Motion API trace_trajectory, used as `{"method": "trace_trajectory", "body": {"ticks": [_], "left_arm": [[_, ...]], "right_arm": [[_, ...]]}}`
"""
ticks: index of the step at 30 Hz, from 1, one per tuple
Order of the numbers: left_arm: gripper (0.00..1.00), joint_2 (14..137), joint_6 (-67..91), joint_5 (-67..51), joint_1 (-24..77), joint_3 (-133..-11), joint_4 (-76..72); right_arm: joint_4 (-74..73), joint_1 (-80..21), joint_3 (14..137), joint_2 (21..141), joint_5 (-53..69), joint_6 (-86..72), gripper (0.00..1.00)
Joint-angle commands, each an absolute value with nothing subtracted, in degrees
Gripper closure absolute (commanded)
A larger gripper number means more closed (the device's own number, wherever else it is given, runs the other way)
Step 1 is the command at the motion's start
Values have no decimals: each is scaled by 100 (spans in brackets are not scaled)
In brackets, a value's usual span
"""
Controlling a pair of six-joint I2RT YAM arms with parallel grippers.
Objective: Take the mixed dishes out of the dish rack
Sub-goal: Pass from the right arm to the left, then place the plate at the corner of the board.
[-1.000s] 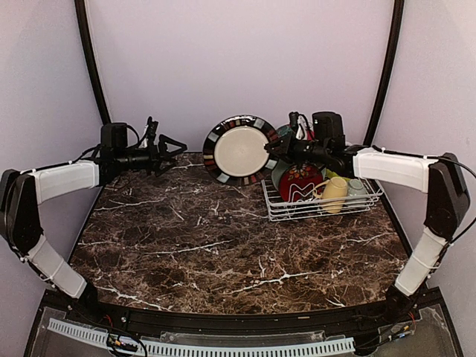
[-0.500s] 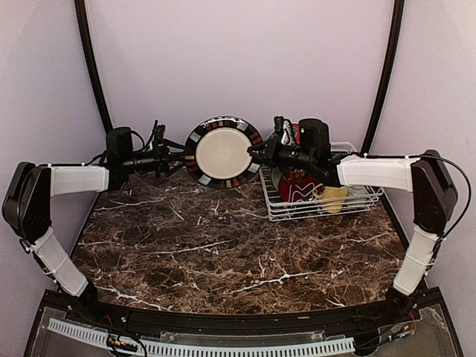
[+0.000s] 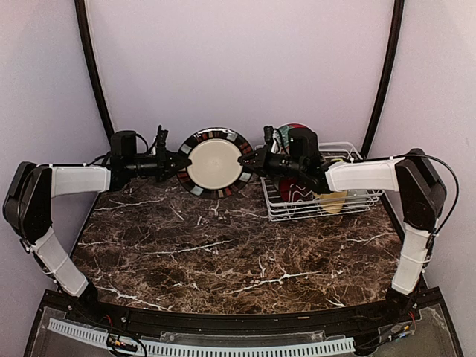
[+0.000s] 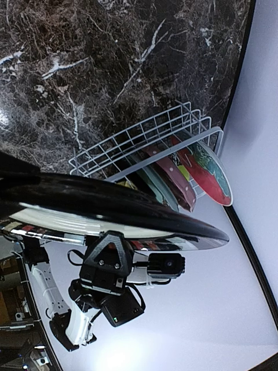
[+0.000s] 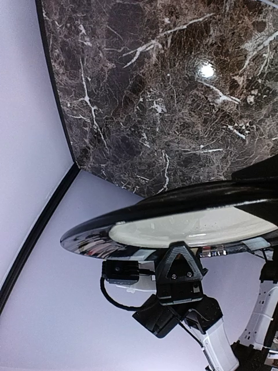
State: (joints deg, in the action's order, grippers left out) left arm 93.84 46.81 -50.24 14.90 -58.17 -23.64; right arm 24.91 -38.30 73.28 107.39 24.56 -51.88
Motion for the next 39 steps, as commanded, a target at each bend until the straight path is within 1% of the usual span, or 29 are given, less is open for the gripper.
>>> {"method": "trace_trajectory", "body": {"ticks": [1,3,6,12,13,16,18,19,23,25,30,34,37,39], "left_arm": [[99,9251,4418,-4964,1513,-5940,-2002],[99,9259,4428,-4944,1493,-5932,-2005],[99,9294,4539,-4994,1404,-5914,-2126],[99,9389,4801,-5026,1132,-5818,-2329],[99,9411,4800,-5003,1067,-5809,-2325],[99,9460,4682,-4927,965,-5823,-2086],[99,9502,4622,-4868,916,-5825,-1947],[99,9547,4618,-4847,886,-5826,-1918],[99,9712,4688,-4885,829,-5842,-1876],[99,9724,4669,-4885,845,-5840,-1787],[99,9312,4186,-4717,905,-5676,-964],[99,8646,3858,-4792,1009,-5028,-512],[99,8164,3315,-4589,1375,-4539,334],[99,7783,3346,-4426,1573,-4079,408]], "right_arm": [[3301,-3871,7629,10652,2482,-5185,100],[3094,-3876,7633,10638,2426,-5132,100],[2588,-3876,7782,10630,2365,-4958,81],[1478,-3874,7919,10395,1966,-4265,31],[1304,-3876,7905,10326,1868,-4129,26],[747,-3879,7888,10128,1574,-3638,14],[357,-3890,7941,10025,1394,-3304,3],[190,-3900,7969,9969,1310,-3130,2],[-429,-3957,8042,9708,841,-2560,1],[-760,-3972,8097,9586,528,-2571,1],[-1417,-3972,8166,9162,511,-2230,1],[-880,-3970,7356,8350,192,-2038,1],[-80,-3964,6453,7770,226,-1846,1],[115,-3939,6238,7558,137,-1915,1]]}}
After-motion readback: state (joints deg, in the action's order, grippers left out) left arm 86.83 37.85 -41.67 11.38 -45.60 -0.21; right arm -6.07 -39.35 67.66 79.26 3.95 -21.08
